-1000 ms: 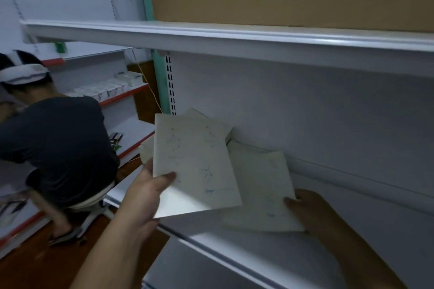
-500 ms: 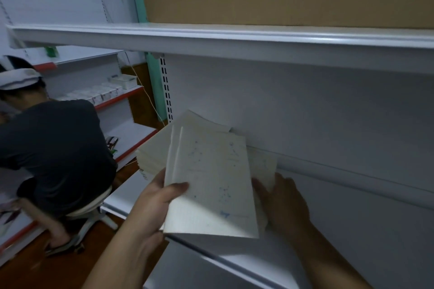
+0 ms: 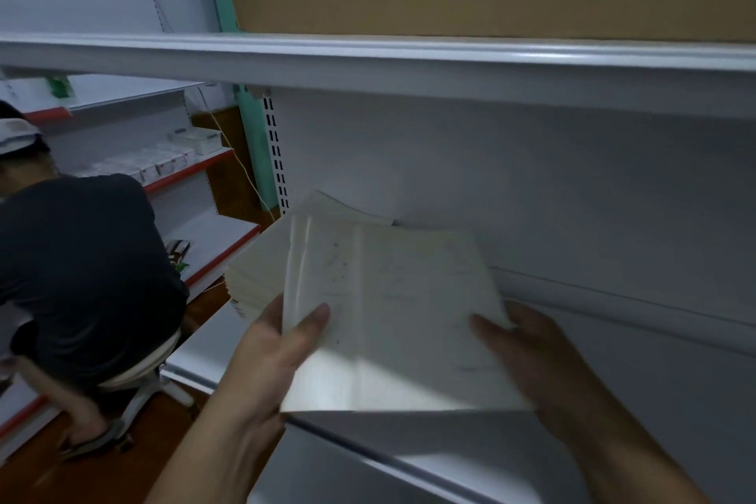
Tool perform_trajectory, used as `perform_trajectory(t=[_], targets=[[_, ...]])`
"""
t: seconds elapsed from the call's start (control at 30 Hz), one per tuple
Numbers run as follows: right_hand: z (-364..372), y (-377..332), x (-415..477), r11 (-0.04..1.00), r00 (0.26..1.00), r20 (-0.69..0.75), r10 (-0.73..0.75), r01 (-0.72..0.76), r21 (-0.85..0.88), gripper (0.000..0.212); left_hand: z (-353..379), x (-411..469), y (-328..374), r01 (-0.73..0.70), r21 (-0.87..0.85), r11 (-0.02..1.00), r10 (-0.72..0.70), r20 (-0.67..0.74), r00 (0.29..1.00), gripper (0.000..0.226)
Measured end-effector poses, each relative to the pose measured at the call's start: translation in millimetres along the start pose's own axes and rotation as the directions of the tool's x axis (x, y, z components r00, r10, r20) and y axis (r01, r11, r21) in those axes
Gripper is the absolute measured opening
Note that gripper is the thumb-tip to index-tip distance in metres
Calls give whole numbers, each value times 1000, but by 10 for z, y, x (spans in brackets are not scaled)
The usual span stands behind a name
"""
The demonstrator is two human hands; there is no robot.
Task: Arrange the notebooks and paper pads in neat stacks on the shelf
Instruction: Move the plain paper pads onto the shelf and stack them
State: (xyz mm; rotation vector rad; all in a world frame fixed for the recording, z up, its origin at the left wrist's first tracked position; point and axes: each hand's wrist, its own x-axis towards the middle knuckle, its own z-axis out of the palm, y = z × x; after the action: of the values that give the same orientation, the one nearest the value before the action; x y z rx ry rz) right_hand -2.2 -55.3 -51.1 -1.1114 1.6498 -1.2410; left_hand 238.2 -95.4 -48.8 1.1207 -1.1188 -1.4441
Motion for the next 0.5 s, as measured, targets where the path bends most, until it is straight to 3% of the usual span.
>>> perform_trajectory(t=[0.1,0.17,0.23,0.4,0.5], targets=[[272,5,191,915,992,-98,-78,32,-401,40,64,-27,-29,5,46,999,-5,9,1000,36],[274,137,383,734,981,-192,-37,-103,-671,58,25,-35,-30,-14,68,998,15,-15,1000,34],[254,334,512,615,991,-123,57,-132,-778,66,-39,-30,-48,-17,58,998,18,-19,1000,33],[81,528,579,722,995,-79,67,-102,-685,39,-99,-5,-43,1,38,999,0,-22,1000,39],[-417,508,397,945,980,-174,100,-148,-293,22,17,-45,-56,-17,19,1000,18,-19,1000,27]])
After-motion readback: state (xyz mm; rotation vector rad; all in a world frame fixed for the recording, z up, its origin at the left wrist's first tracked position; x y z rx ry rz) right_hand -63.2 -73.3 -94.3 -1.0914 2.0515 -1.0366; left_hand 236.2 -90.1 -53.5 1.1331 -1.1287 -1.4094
